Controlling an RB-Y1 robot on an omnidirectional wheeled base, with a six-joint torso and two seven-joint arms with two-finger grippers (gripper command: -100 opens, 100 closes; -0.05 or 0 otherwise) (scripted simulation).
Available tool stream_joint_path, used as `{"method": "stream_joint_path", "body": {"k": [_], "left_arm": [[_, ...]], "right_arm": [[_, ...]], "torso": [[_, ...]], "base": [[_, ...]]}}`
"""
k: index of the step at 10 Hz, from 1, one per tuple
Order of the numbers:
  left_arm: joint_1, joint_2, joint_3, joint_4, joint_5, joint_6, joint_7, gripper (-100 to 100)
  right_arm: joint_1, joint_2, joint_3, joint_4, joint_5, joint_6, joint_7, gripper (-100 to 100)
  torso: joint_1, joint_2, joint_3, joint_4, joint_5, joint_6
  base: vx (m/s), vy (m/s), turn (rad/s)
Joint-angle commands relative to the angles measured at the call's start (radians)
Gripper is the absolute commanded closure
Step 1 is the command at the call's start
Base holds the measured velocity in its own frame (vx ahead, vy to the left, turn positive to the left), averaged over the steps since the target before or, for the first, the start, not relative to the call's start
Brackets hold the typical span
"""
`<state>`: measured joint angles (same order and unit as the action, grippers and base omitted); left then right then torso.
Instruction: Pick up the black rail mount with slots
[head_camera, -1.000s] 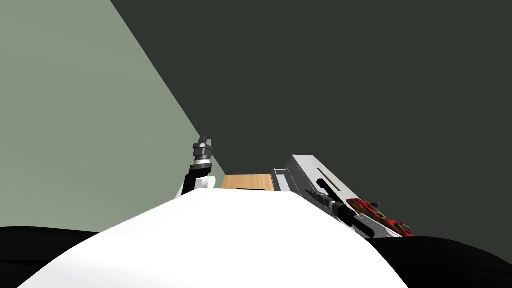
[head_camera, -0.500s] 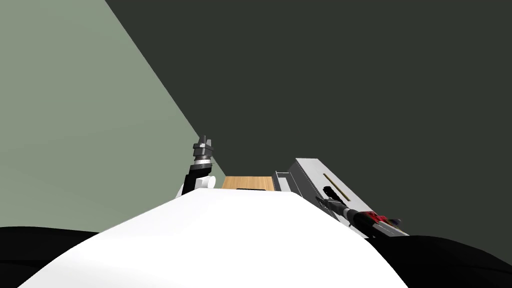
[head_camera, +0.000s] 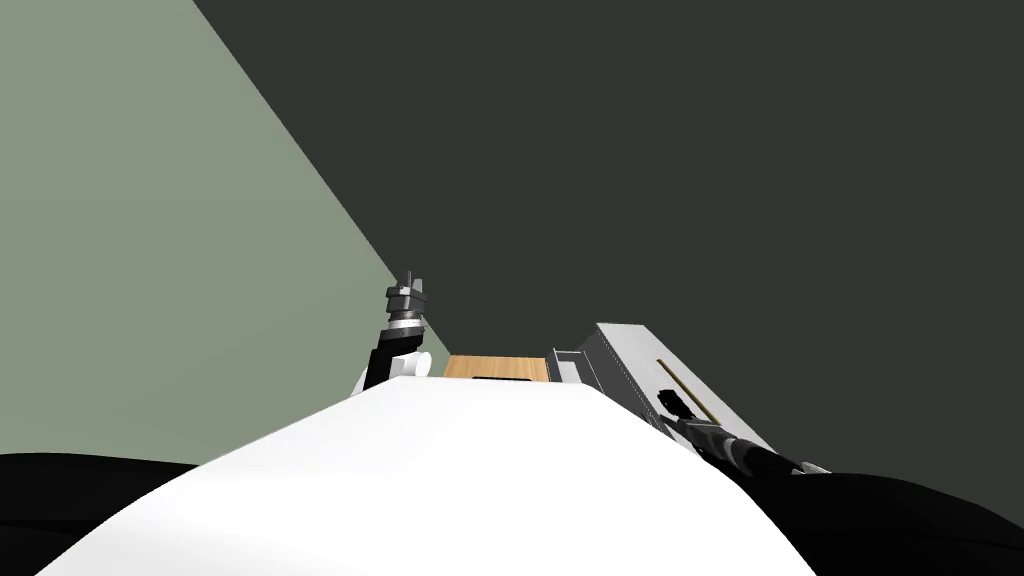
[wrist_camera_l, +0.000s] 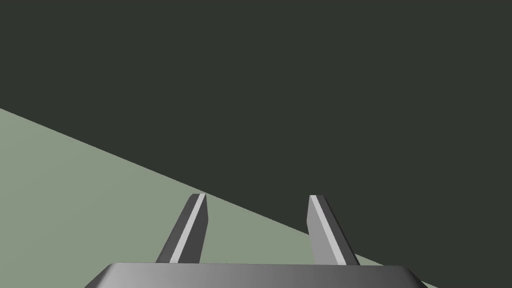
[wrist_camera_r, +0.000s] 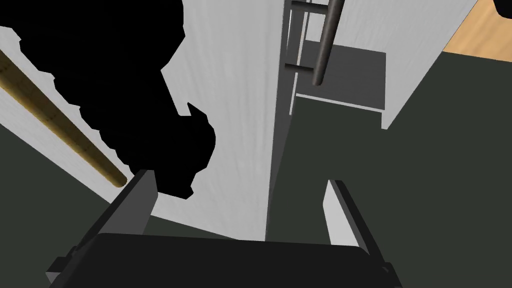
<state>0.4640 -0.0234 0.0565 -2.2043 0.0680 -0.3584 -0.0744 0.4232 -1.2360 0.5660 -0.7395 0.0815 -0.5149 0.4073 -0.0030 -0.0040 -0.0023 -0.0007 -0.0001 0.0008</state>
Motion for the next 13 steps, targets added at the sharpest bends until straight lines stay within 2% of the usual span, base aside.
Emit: {"method": "stream_joint_path", "body": {"k": [1, 2, 3, 4, 5, 6, 7, 8, 10, 11, 12, 13], "left_arm": [[0.0, 0.0, 0.0, 0.0, 0.0, 0.0, 0.0, 0], [0.0, 0.0, 0.0, 0.0, 0.0, 0.0, 0.0, 0], [0.0, 0.0, 0.0, 0.0, 0.0, 0.0, 0.0, 0], [0.0, 0.0, 0.0, 0.0, 0.0, 0.0, 0.0, 0], [0.0, 0.0, 0.0, 0.0, 0.0, 0.0, 0.0, 0], [0.0, 0.0, 0.0, 0.0, 0.0, 0.0, 0.0, 0], [0.0, 0.0, 0.0, 0.0, 0.0, 0.0, 0.0, 0], [0.0, 0.0, 0.0, 0.0, 0.0, 0.0, 0.0, 0], [0.0, 0.0, 0.0, 0.0, 0.0, 0.0, 0.0, 0], [0.0, 0.0, 0.0, 0.0, 0.0, 0.0, 0.0, 0], [0.0, 0.0, 0.0, 0.0, 0.0, 0.0, 0.0, 0], [0.0, 0.0, 0.0, 0.0, 0.0, 0.0, 0.0, 0]], "right_arm": [[0.014, -0.028, 0.039, 0.024, -0.001, 0.006, -0.001, -100], [0.016, -0.031, 0.063, 0.044, 0.002, 0.009, 0.001, -100], [0.016, -0.031, 0.063, 0.044, 0.002, 0.009, 0.001, -100], [0.02, -0.029, 0.099, 0.071, 0.006, 0.015, 0.003, -100], [0.022, -0.027, 0.111, 0.078, 0.008, 0.017, 0.003, -100], [0.017, -0.025, 0.101, 0.072, 0.008, 0.018, 0.003, -100], [0.016, -0.024, 0.104, 0.076, 0.008, 0.017, 0.003, 0], [0.007, 0.006, 0.101, 0.087, 0.018, 0.036, 0.003, -100], [-0.002, 0.035, 0.099, 0.099, 0.027, 0.055, 0.003, -100], [-0.009, 0.032, 0.104, 0.111, 0.027, 0.04, 0.003, -100], [-0.009, 0.033, 0.104, 0.112, 0.028, 0.042, 0.003, 100], [-0.009, 0.033, 0.104, 0.112, 0.028, 0.042, 0.003, 100]], "torso": [[0.0, 0.0, 0.0, 0.0, 0.0, 0.0], [-0.001, -0.001, 0.0, 0.0, 0.0, 0.0], [-0.002, -0.001, -0.001, 0.0, -0.001, 0.0], [-0.001, 0.001, 0.0, 0.0, -0.001, 0.0], [-0.001, 0.002, 0.001, 0.0, -0.001, 0.0], [-0.003, 0.002, 0.001, 0.0, -0.001, 0.0], [0.0, 0.004, 0.002, 0.001, -0.001, 0.0], [0.002, 0.005, 0.003, 0.001, 0.0, 0.0], [0.0, 0.007, 0.004, 0.002, 0.0, 0.0], [-0.001, 0.007, 0.004, 0.002, -0.001, 0.0], [0.001, 0.006, 0.004, 0.001, 0.0, 0.001], [0.002, 0.006, 0.004, 0.001, 0.0, 0.0]], "base": [[0.105, -0.07, 0.039], [0.109, -0.077, 0.029], [0.068, -0.051, 0.014], [0.063, -0.066, 0.013], [0.053, -0.094, 0.01], [0.019, -0.044, 0.007], [0.004, -0.008, 0.002], [-0.012, -0.029, 0.099], [-0.017, -0.059, 0.102], [-0.003, -0.031, 0.02], [-0.001, -0.006, -0.002], [0.0, 0.0, 0.0]]}}
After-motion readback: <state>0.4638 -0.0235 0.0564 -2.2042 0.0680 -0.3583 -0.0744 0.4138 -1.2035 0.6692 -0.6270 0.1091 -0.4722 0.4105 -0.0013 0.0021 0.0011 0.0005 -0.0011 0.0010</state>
